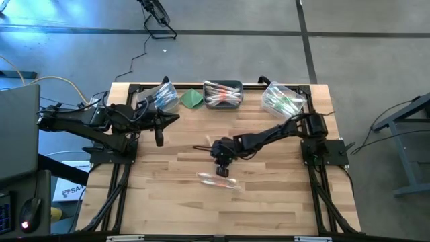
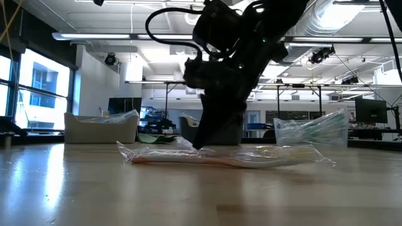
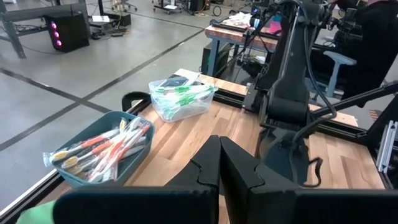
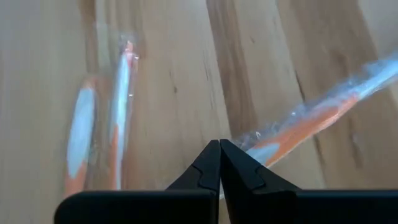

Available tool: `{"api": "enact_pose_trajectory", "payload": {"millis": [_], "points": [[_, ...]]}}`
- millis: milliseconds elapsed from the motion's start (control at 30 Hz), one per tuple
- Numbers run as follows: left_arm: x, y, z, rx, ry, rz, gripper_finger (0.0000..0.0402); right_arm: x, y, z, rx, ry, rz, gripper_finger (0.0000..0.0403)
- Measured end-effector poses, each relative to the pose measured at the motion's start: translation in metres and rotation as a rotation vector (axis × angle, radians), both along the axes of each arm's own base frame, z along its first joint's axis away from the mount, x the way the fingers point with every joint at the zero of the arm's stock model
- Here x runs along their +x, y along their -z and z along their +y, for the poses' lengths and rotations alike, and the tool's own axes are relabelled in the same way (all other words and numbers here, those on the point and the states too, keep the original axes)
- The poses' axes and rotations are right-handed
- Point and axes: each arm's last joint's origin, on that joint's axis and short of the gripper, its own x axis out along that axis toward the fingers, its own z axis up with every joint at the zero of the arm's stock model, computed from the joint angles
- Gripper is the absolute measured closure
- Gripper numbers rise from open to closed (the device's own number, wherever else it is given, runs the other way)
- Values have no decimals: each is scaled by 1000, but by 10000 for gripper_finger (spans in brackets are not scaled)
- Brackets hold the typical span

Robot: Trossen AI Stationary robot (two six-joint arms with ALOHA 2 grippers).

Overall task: Pick & Place Toothbrushes
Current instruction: Put the top orange toothbrush into the blue bin

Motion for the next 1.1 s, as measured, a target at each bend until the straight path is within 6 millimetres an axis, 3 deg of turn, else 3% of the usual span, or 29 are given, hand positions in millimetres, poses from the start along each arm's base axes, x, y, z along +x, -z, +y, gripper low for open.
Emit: {"api": "enact_pose_trajectory", "payload": {"millis": [367,500,667,800,967,1100], "points": [[0,0,0,3,1,2,401,-18,0,-21,-148,-63,185,401],[0,0,0,3,0,2,401,-21,-7,-26,-160,-73,180,401],[0,0,0,3,0,1,401,-27,-33,-39,-203,-49,131,401],[0,0,0,9,-3,3,401,-36,-35,-53,-222,-8,211,401],[0,0,0,12,-5,3,401,-33,-45,-56,-119,-10,129,401],[0,0,0,11,-5,3,401,-31,-45,-56,-151,9,111,401]]}}
